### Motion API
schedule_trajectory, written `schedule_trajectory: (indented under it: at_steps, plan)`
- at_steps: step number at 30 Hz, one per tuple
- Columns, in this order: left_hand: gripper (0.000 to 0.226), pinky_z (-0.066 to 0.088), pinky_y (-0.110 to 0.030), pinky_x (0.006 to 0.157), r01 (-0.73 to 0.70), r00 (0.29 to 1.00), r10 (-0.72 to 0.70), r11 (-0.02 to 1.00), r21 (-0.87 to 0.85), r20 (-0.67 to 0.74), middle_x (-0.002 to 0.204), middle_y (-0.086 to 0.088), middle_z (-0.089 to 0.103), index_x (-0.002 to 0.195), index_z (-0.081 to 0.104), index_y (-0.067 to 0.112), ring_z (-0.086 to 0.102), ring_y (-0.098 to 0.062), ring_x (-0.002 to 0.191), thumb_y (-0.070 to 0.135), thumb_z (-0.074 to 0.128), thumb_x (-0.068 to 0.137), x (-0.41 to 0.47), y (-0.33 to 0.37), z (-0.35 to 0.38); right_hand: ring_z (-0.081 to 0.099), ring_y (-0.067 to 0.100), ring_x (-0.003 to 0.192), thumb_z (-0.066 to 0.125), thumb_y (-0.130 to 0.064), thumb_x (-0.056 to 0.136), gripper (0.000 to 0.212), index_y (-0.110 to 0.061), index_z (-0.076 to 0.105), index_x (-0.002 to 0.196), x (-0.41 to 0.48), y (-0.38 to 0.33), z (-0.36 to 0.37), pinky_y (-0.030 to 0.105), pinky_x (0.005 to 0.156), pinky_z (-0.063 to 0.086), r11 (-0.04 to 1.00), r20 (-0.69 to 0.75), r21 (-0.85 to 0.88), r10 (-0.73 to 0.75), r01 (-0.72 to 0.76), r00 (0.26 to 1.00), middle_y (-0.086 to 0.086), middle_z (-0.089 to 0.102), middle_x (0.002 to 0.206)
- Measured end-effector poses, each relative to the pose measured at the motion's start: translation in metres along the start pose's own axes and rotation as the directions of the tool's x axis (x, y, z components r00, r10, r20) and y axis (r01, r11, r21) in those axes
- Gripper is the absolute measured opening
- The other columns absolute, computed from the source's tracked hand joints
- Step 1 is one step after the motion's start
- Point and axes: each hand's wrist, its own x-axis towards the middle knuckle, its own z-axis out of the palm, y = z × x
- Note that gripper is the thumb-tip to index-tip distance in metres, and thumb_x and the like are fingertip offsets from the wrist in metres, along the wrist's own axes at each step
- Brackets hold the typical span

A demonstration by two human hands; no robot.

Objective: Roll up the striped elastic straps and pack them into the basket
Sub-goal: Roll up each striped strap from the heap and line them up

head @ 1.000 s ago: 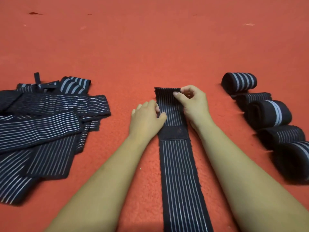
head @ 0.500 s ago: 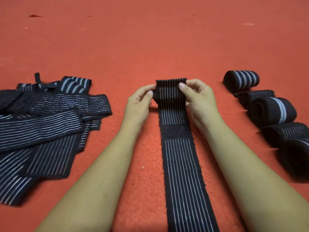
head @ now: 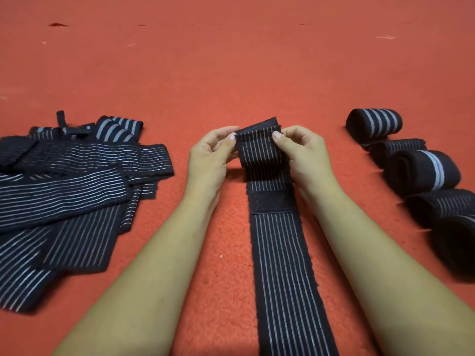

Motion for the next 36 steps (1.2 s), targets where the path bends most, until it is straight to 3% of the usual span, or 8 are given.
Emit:
schedule_trajectory:
  at_steps: [7,10,15,19,24,31,34,36]
  plan:
    - [0.014,0.052,-0.024,0.082,-0.079,0.993,0.085,0.994,-0.073,0.087,0.096,0.000,0.075,0.104,0.071,0.013,0.068,-0.011,0.091,0.011,0.058,0.098,0.000,0.008,-0.001,0.046,0.023,0.070,0.065,-0.030,0.089,0.017,-0.018,0.058,0.081,-0.002,0.000,0.003,0.040,0.064,0.037,1.000,0.001,-0.008,-0.002,0.003,1.000,0.014,0.053,0.076]
    - [0.015,0.051,-0.021,0.082,-0.158,0.979,0.146,0.985,0.074,0.143,0.093,0.005,0.073,0.109,0.069,0.009,0.066,-0.005,0.089,0.007,0.063,0.096,-0.003,0.008,0.002,0.045,0.023,0.067,0.059,-0.023,0.097,0.015,-0.016,0.051,0.087,-0.003,0.002,0.005,0.039,0.060,0.035,1.000,0.011,-0.009,-0.005,0.005,1.000,0.016,0.052,0.075]
    - [0.011,0.048,-0.020,0.062,-0.236,0.967,0.201,0.938,0.253,0.158,0.069,0.010,0.066,0.103,0.068,0.016,0.058,-0.003,0.063,0.010,0.061,0.098,-0.004,0.009,-0.003,0.058,0.017,0.067,0.055,-0.016,0.102,0.009,-0.016,0.052,0.111,-0.006,-0.002,0.006,0.031,0.060,0.046,0.997,0.090,0.071,-0.027,0.020,0.996,0.008,0.064,0.079]
    - [0.012,0.038,-0.025,0.053,-0.252,0.959,0.210,0.938,0.238,0.190,0.066,-0.003,0.057,0.098,0.066,0.022,0.046,-0.014,0.057,0.015,0.057,0.100,-0.006,0.008,-0.001,0.057,0.026,0.075,0.055,-0.011,0.102,0.006,-0.013,0.060,0.104,-0.006,-0.004,0.006,0.035,0.067,0.046,0.994,0.168,0.087,-0.079,0.065,0.983,0.016,0.064,0.085]
    - [0.014,0.047,-0.023,0.063,-0.216,0.965,0.191,0.968,0.129,0.182,0.079,0.006,0.068,0.095,0.066,0.021,0.056,-0.008,0.068,0.010,0.057,0.099,-0.007,0.009,0.000,0.058,0.024,0.077,0.056,-0.004,0.099,0.014,-0.017,0.062,0.100,-0.007,-0.007,0.002,0.031,0.065,0.048,0.989,0.194,0.132,-0.087,0.062,0.977,0.013,0.065,0.088]
    - [0.021,0.043,-0.016,0.079,-0.307,0.942,0.263,0.927,0.217,0.210,0.086,0.009,0.062,0.098,0.061,0.015,0.056,0.001,0.082,-0.005,0.058,0.092,-0.007,0.012,0.001,0.061,0.008,0.082,0.063,-0.006,0.095,0.007,-0.009,0.065,0.101,-0.007,-0.011,0.002,0.023,0.076,0.049,0.991,0.151,0.110,-0.087,0.071,0.985,0.001,0.068,0.091]
    - [0.025,0.048,-0.021,0.084,-0.309,0.943,0.261,0.919,0.244,0.208,0.093,0.002,0.062,0.112,0.059,0.013,0.060,-0.004,0.088,-0.003,0.061,0.092,-0.006,0.011,0.000,0.062,0.011,0.081,0.066,-0.012,0.095,0.007,-0.015,0.064,0.101,-0.005,-0.010,0.001,0.027,0.075,0.051,0.988,0.151,0.133,-0.100,0.080,0.983,0.001,0.069,0.089]
    - [0.024,0.051,-0.030,0.090,-0.337,0.935,0.285,0.898,0.282,0.211,0.098,0.002,0.067,0.109,0.063,0.017,0.063,-0.010,0.094,0.002,0.063,0.091,-0.004,0.009,-0.002,0.066,0.017,0.084,0.063,-0.007,0.095,0.019,-0.015,0.061,0.112,-0.003,-0.007,-0.001,0.033,0.077,0.054,0.987,0.187,0.145,-0.091,0.064,0.978,0.007,0.072,0.092]
